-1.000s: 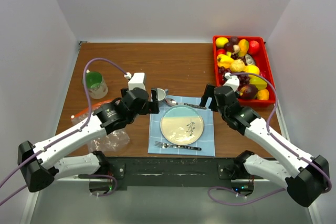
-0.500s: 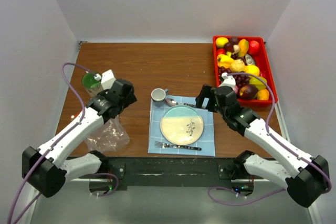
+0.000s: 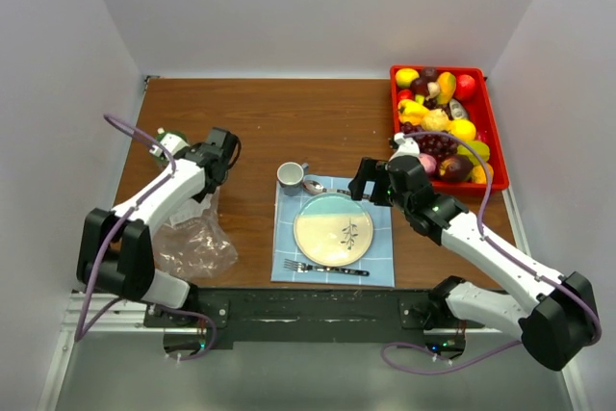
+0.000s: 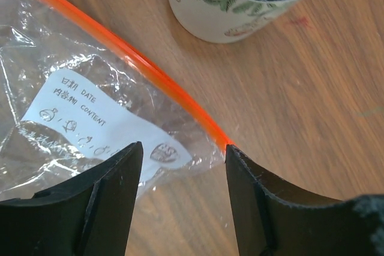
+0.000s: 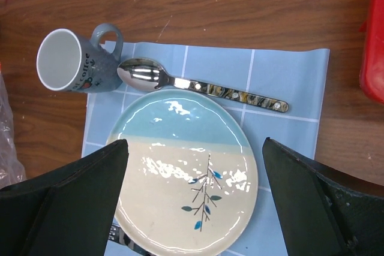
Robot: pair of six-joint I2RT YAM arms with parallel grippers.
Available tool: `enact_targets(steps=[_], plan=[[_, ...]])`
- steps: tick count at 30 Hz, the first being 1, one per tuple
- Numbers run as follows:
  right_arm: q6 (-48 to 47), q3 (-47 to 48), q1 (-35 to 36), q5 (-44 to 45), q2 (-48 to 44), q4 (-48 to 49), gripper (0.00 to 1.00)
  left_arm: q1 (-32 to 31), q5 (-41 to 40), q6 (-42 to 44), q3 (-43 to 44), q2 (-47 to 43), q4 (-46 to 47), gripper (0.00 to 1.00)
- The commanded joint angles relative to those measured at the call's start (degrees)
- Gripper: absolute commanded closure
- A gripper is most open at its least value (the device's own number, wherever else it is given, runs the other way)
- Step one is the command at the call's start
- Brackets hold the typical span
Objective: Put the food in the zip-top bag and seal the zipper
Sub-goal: Pick up the zipper food storage bag at the center of the board.
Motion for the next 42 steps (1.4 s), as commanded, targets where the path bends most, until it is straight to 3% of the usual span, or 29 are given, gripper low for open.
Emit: enact_targets(steps=[1,16,32,38,42], plan=[[-2.2,0.3,0.0,-0.7,-1.4,1.7,0.01,1.6,-6.2,-5.5,3.3,4.0,-0.6,0.38],[-3.6,-1.0,0.1,-1.8,-3.2,1.5,0.01,1.8,-11.8,-8.9,8.8,15.6,-3.0,0.36],[-4.1,-1.7,0.1,-1.7,-5.6,0.1,0.01,1.8,-12.0,-9.2,7.5,19.3,-0.1,0.4],[-4.5,-1.9,0.1,-1.9,-6.1,-0.1,0.01,1.8,-11.2,-8.9,5.7,18.3,0.4,0.5],[-4.4,-2.1,0.1,-2.3,-6.5,0.2,0.01,1.7,-10.1,-8.8,3.6,17.2,0.6,0.68]])
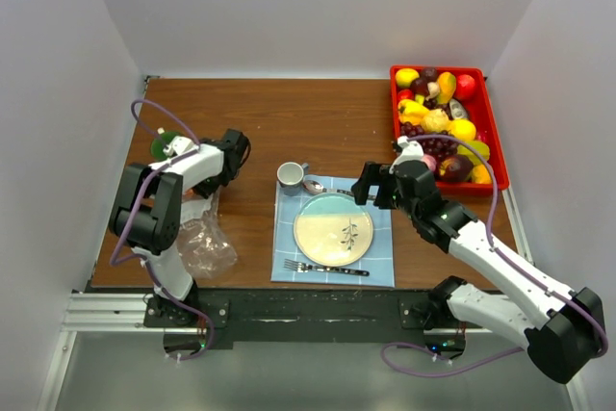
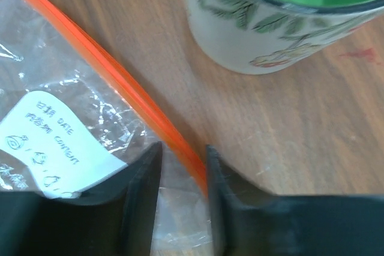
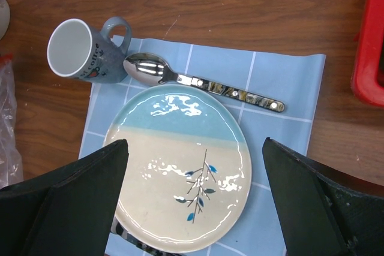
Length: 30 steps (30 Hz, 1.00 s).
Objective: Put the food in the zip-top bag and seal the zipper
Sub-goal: Pick up the zipper food storage bag at the center of the board.
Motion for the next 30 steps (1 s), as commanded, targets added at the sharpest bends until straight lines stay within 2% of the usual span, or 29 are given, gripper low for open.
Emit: enact_targets(steps=[1,5,7,18,19,20,21,23,26,30], plan=[[-0.8,-0.5,0.1,-1.1,-1.4,0.7,0.01,0.2,-2.2,-1.5,-2.1,-2.5,0.9,0.72],[-0.8,-0.4,0.1,-1.0,-1.5,0.6,0.01,-0.8,-1.9,-0.7,-3.1,-4.1,0.6,0.95],[-0.8,-0.4,0.1,-0.9,-1.7,0.7,0.01,-1.6,-1.8,-0.7,-3.3,-5.4,0.2,0.99],[-0.8,0.2,0.1,-2.1,-1.7,1.1,0.01,-6.9,-0.5,-2.0,-6.5,-13.8,-4.2,1.0],[-0.7,0.3,0.1,-2.3,-1.7,1.1,0.01,-6.9,0.0,-1.8,-6.9,-14.2,-4.2,0.95],[-0.6,0.4,0.1,-2.5,-1.7,1.1,0.01,-6.9,1.3,-0.1,-7.6,-14.8,-3.3,0.75],[-0.5,0.5,0.1,-2.5,-1.5,0.9,0.01,-6.9,1.9,1.1,-7.8,-14.9,-2.9,0.68],[-0.2,0.7,0.1,-2.6,-1.6,0.7,0.01,-6.9,2.8,3.5,-8.7,-14.5,-2.5,0.59],[0.0,0.6,0.1,-2.5,-2.0,0.8,0.01,-7.0,4.2,7.4,-11.5,-15.1,0.5,0.53],[0.0,0.2,0.1,-2.6,-2.4,1.0,0.01,-7.1,6.9,13.6,-16.8,-18.4,9.2,0.4]])
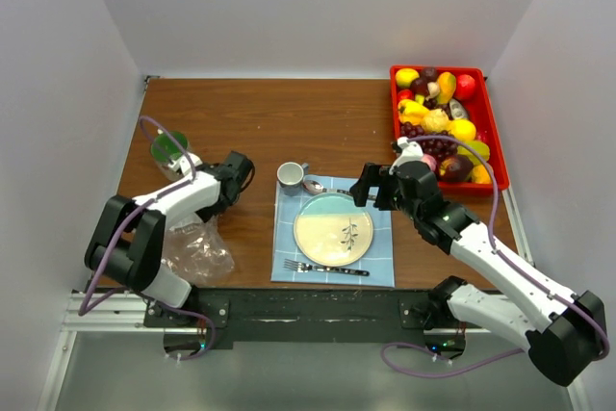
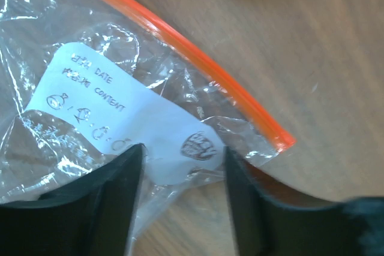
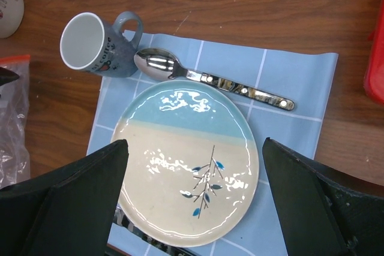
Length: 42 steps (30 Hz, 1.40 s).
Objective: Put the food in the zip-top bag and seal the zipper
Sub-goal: Pick up the zipper food storage bag at the center of the board.
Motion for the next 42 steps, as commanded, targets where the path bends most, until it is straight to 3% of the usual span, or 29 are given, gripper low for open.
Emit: enact_targets(steps=[1,5,9,12,13,16,22,25,29,31,36,42], plan=[[0.1,0.4,0.1,-0.6,-1.4,1.2,0.01,-0.2,2.1,9.0,-4.9,-4.6,11.1,0.33],[0.1,0.4,0.1,-0.8,-1.8,0.9,0.01,-0.4,4.7,13.3,-7.6,-5.3,16.9,0.26],[0.1,0.1,0.1,-0.8,-2.6,0.8,0.01,-1.7,5.6,15.9,-9.1,-6.5,20.3,0.29],[0.3,-0.3,0.1,-0.9,-2.8,1.3,0.01,-2.4,6.6,18.1,-11.2,-7.3,24.4,0.49],[0.3,-0.3,0.1,-1.0,-2.6,1.6,0.01,-2.4,7.0,18.9,-11.6,-7.3,26.0,0.73],[0.6,0.0,0.1,-1.7,-1.9,1.7,0.01,-3.2,8.5,20.9,-12.0,-8.0,27.6,1.0],[-0.3,0.9,0.1,-4.2,-1.6,3.2,0.01,-5.8,9.4,29.9,-7.8,-17.3,25.4,1.0],[0.0,2.1,0.1,-6.9,0.0,5.3,0.01,-6.0,14.5,37.5,-7.9,-26.6,28.3,1.0],[0.5,8.5,0.1,-8.0,4.3,3.7,0.01,-6.2,33.6,48.9,-14.4,-37.2,42.4,1.0],[1.0,14.1,0.1,-8.1,6.1,2.5,0.01,-6.5,38.9,52.3,-16.8,-41.3,49.9,1.0],[3.1,27.8,0.1,-9.8,12.8,-1.8,0.01,-9.0,48.6,60.2,-11.3,-43.1,54.8,1.0],[5.7,40.4,0.1,-8.9,18.5,-5.2,0.02,-12.6,55.5,73.7,0.6,-37.9,53.9,1.0]])
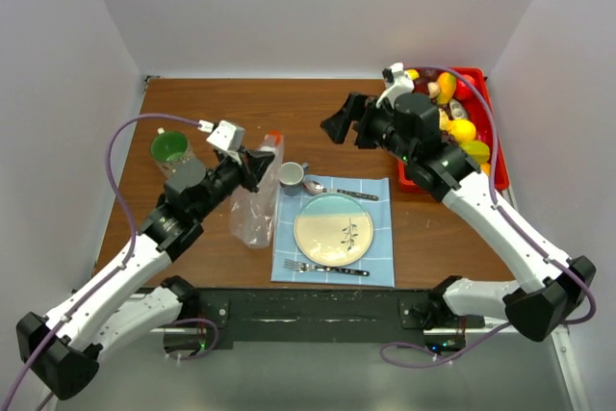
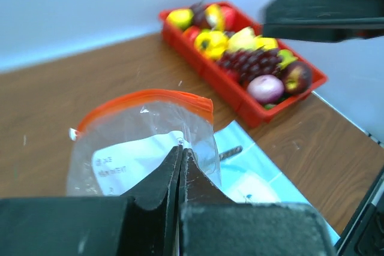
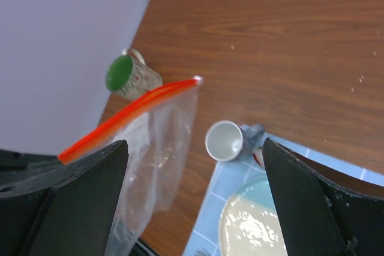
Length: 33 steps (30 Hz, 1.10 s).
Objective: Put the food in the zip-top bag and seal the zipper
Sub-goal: Pick up the zipper food storage bag at the center of the board.
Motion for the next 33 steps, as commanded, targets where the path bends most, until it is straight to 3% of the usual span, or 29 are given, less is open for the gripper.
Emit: enact_targets(steps=[1,8,13,14,17,22,27,33], plan=[[2.7,8.1,0.1,-0.5,2.8,-3.9,0.02,-2.1,9.1,14.6,10.7,3.9,5.1,1.0],[2.5,19.2,-1.3,5.5,7.0,-9.6,0.03,-2.5,14.3,26.7,14.2,9.2,8.4,1.0],[5.5,22.8,-4.3,3.3,9.3,-10.0,0.05,-2.6,12.7,36.9,7.9,11.2,21.8,1.0],[6.0,23.7,-5.1,2.5,10.2,-9.9,0.05,-2.5,13.4,38.5,5.8,11.1,29.7,1.0],[8.0,25.9,-7.0,-1.5,13.3,-10.2,0.06,-2.6,15.3,43.0,0.3,11.3,40.6,1.0],[9.7,29.8,-9.3,-5.7,18.2,-11.7,0.08,-3.3,18.7,48.6,3.0,14.8,37.6,1.0],[10.4,33.7,-9.5,-7.4,23.0,-13.2,0.09,-7.5,13.9,55.8,1.6,15.0,35.9,1.0],[11.7,32.6,-9.5,-10.3,24.4,-13.0,0.14,-8.1,11.7,56.6,0.3,14.9,37.3,1.0]])
